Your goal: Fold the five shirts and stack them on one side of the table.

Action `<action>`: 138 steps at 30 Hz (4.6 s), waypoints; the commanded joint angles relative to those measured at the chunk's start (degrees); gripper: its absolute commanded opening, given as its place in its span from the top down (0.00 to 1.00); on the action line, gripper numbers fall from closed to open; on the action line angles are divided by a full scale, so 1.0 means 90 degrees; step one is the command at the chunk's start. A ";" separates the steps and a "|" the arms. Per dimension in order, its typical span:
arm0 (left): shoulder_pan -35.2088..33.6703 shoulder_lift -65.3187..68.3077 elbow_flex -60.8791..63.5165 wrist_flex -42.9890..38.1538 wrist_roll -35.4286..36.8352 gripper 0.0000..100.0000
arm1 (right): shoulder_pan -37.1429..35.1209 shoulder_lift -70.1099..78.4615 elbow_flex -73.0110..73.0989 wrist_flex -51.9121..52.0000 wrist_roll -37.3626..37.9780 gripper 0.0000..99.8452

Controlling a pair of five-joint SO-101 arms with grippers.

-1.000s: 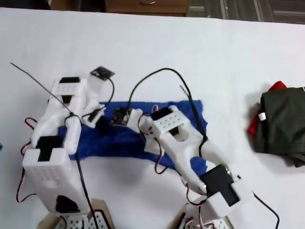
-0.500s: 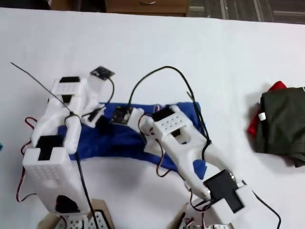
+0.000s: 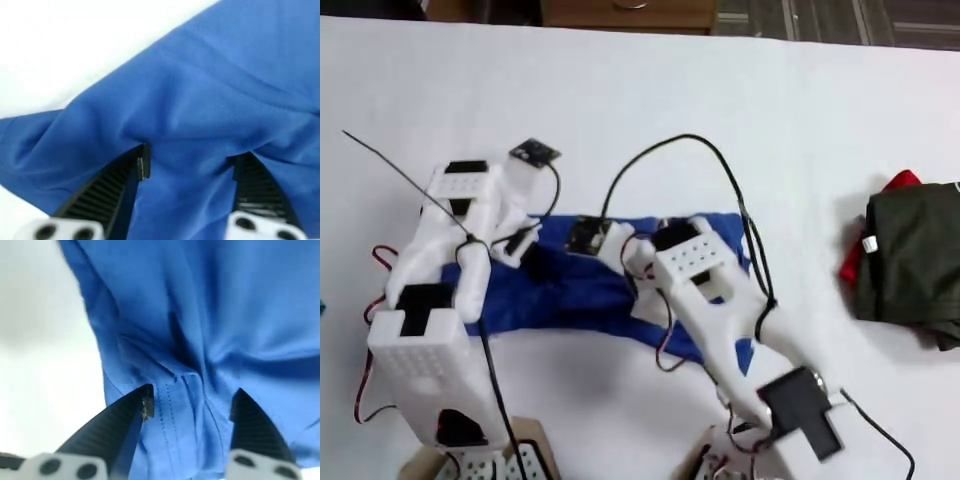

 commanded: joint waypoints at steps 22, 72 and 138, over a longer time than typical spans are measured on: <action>0.0000 0.0117 -0.0005 0.0107 0.0000 0.71 | -0.0513 -0.0415 0.0615 -0.0904 -0.0020 0.90; 0.0010 0.0127 -0.0005 0.0107 0.0000 0.71 | 0.0239 0.0747 -0.1758 -0.0063 0.0518 0.73; 0.0020 0.0127 -0.0015 0.0107 -0.0010 0.71 | 0.0806 -0.0435 -0.0664 0.0327 0.2452 0.98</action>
